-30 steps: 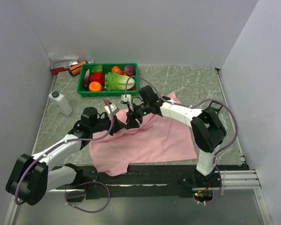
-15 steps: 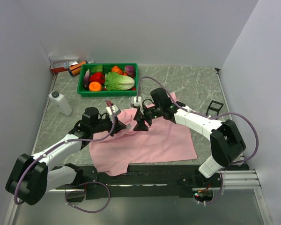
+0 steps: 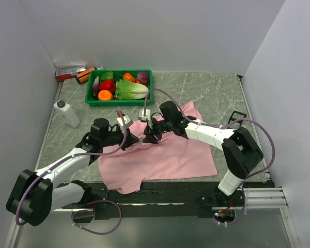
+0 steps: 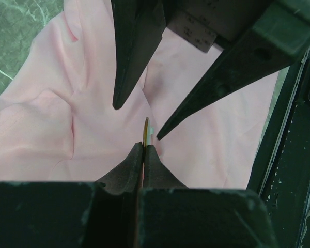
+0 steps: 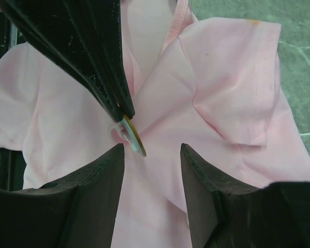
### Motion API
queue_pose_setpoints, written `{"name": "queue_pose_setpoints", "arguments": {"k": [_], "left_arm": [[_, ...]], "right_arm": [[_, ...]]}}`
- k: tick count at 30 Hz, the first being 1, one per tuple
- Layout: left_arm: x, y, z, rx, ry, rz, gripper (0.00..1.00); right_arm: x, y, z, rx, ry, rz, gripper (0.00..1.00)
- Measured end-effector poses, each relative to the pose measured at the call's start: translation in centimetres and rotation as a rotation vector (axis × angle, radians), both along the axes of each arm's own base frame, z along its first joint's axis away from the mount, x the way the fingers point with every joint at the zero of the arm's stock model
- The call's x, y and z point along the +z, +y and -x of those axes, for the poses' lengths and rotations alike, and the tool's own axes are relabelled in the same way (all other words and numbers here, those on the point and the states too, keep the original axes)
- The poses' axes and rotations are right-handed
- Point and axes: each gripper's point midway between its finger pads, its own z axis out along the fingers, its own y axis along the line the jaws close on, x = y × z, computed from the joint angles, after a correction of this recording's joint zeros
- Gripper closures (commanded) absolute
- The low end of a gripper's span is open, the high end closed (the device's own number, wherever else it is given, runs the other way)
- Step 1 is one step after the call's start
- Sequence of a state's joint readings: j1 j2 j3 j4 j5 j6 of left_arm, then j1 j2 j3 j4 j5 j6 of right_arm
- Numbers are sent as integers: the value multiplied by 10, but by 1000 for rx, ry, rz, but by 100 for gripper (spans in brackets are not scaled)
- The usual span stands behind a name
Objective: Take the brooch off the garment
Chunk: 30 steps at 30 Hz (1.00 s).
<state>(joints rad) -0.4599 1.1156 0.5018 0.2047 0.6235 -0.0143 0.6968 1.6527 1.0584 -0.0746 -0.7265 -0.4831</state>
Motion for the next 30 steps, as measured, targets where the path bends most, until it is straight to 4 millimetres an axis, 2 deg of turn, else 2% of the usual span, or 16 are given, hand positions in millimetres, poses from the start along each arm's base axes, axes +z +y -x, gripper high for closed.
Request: {"name": "queue_pose_setpoints", "arguments": {"k": [6,17,21,30], "left_arm": [[0,0,0,10,20,10,99],[2,2,-4,29,14,16,99],[0,3,-7,41,19,14,99],[-1,6,-14,80,30,17,99]], "right_arm": [[-10,5,3,6,18,11,59],[-9,9,1,7,28,11,72],[-11,11,-1,-9,57,24,80],[-14,16,-7,-106,199,66,83]]}}
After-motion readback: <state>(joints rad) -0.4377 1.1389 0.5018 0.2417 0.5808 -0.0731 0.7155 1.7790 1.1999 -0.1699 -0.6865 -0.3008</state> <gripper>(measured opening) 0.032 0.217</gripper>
